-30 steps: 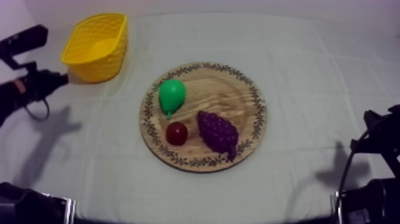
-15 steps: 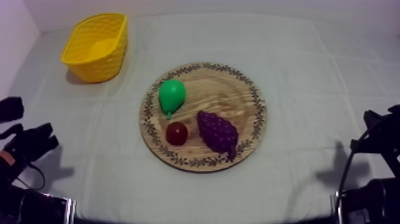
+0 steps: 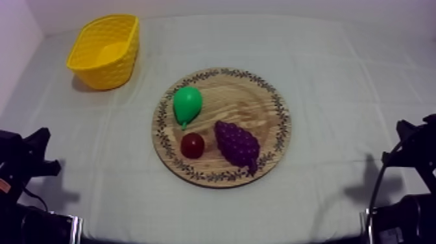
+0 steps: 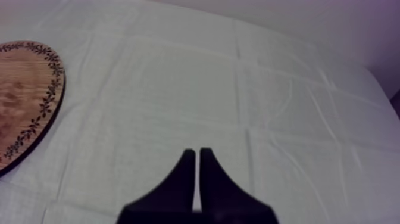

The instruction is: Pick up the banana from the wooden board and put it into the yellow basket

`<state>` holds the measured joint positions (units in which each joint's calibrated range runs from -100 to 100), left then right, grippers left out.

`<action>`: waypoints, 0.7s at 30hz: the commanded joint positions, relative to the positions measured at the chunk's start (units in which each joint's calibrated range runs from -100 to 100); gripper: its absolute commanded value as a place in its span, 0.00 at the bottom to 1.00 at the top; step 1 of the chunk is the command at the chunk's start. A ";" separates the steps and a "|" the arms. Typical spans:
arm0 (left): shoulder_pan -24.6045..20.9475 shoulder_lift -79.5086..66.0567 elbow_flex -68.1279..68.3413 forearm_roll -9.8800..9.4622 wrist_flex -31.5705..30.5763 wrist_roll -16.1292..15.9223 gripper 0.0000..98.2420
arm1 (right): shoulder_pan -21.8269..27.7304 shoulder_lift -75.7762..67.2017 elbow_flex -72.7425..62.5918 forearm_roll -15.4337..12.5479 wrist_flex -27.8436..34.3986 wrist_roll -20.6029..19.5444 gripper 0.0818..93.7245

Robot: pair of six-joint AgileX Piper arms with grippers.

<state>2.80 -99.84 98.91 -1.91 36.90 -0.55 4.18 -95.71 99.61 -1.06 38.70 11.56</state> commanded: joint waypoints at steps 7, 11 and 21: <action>0.39 -0.15 0.71 -0.11 -3.67 12.39 0.00 | 0.03 -0.05 0.05 0.01 0.01 -0.01 0.00; 0.41 -0.16 0.75 -0.11 -3.80 11.58 0.00 | 0.03 -0.05 0.05 0.01 0.01 -0.01 0.00; 0.42 -0.16 0.76 -0.11 -3.84 11.39 0.00 | 0.03 -0.05 0.05 0.01 0.01 -0.01 0.00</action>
<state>3.19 -100.00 99.64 -2.02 33.10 10.82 4.18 -95.71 99.61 -1.06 38.70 11.56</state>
